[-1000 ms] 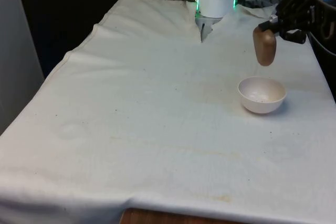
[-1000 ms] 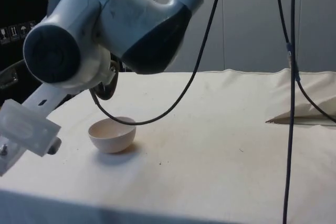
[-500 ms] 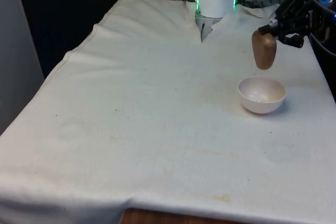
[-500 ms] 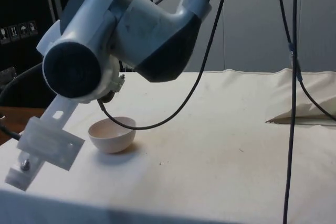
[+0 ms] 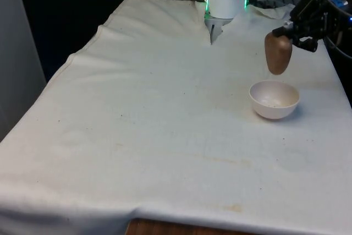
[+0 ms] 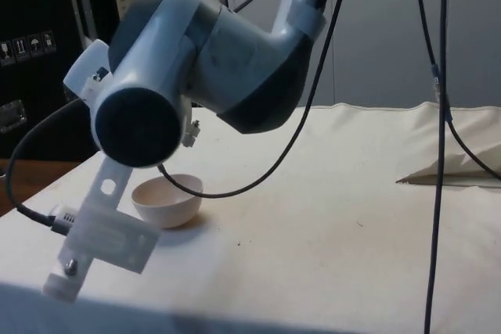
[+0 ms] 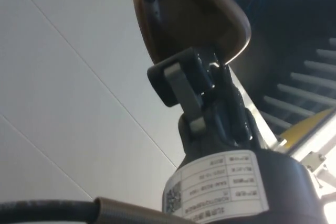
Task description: Pour the coffee beans from the cup into the bowl.
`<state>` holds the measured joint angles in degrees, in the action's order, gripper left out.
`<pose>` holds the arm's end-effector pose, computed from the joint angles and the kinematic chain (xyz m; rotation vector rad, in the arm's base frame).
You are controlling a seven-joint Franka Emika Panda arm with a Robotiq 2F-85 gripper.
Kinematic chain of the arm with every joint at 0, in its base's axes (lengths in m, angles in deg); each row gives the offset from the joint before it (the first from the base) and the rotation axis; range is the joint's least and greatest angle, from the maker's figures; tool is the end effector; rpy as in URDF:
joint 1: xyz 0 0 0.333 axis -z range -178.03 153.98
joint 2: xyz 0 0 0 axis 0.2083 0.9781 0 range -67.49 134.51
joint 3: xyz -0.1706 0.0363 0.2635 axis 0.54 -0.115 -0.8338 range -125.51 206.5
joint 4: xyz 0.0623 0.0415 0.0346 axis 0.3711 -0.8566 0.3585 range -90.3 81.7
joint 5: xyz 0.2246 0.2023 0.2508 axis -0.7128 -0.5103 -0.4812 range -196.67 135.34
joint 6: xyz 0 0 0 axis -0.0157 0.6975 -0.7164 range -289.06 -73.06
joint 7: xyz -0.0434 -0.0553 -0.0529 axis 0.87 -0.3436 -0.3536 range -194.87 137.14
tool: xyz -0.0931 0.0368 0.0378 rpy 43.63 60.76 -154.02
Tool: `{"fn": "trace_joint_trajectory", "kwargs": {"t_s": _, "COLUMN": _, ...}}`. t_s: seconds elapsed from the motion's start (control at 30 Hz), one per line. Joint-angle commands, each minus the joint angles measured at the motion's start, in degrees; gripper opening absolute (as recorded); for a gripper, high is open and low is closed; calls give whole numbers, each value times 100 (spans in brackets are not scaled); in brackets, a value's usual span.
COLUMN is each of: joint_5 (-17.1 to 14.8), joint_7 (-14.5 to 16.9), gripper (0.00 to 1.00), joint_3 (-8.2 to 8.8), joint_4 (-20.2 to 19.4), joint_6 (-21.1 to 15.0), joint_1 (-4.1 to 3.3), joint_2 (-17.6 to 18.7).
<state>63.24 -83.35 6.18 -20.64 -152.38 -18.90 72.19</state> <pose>0.5458 0.2698 0.2282 1.7044 0.4002 0.4382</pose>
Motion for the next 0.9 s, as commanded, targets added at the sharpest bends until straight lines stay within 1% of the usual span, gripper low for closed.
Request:
{"fn": "trace_joint_trajectory", "kwargs": {"t_s": 0.0, "joint_5": 63, "joint_7": -17, "gripper": 0, "joint_3": -6, "joint_4": -63, "joint_6": -11, "joint_1": -6, "joint_2": -34}}
{"fn": "trace_joint_trajectory", "kwargs": {"t_s": 0.07, "joint_5": 126, "joint_7": -29, "gripper": 0, "joint_3": -17, "joint_4": -103, "joint_6": 17, "joint_1": 0, "joint_2": -29}}
{"fn": "trace_joint_trajectory", "kwargs": {"t_s": 0.1, "joint_5": 103, "joint_7": -23, "gripper": 0, "joint_3": -17, "joint_4": -57, "joint_6": 52, "joint_1": 0, "joint_2": 0}}
{"fn": "trace_joint_trajectory", "kwargs": {"t_s": 0.4, "joint_5": 407, "joint_7": -6, "gripper": 0, "joint_3": -74, "joint_4": -304, "joint_6": 218, "joint_1": -6, "joint_2": -74}}
{"fn": "trace_joint_trajectory", "kwargs": {"t_s": 0.43, "joint_5": 390, "joint_7": -29, "gripper": 0, "joint_3": -80, "joint_4": -258, "joint_6": 252, "joint_1": 0, "joint_2": -34}}
{"fn": "trace_joint_trajectory", "kwargs": {"t_s": 0.63, "joint_5": 619, "joint_7": 6, "gripper": 0, "joint_3": -120, "joint_4": -458, "joint_6": 384, "joint_1": -6, "joint_2": -97}}
{"fn": "trace_joint_trajectory", "kwargs": {"t_s": 0.67, "joint_5": 579, "joint_7": -23, "gripper": 0, "joint_3": -120, "joint_4": -401, "joint_6": 401, "joint_1": 0, "joint_2": -52}}
{"fn": "trace_joint_trajectory", "kwargs": {"t_s": 0.73, "joint_5": 710, "joint_7": 17, "gripper": 0, "joint_3": -138, "joint_4": -516, "joint_6": 447, "joint_1": -6, "joint_2": -97}}
{"fn": "trace_joint_trajectory", "kwargs": {"t_s": 0.87, "joint_5": 831, "joint_7": 29, "gripper": 0, "joint_3": -160, "joint_4": -590, "joint_6": 544, "joint_1": -6, "joint_2": -92}}
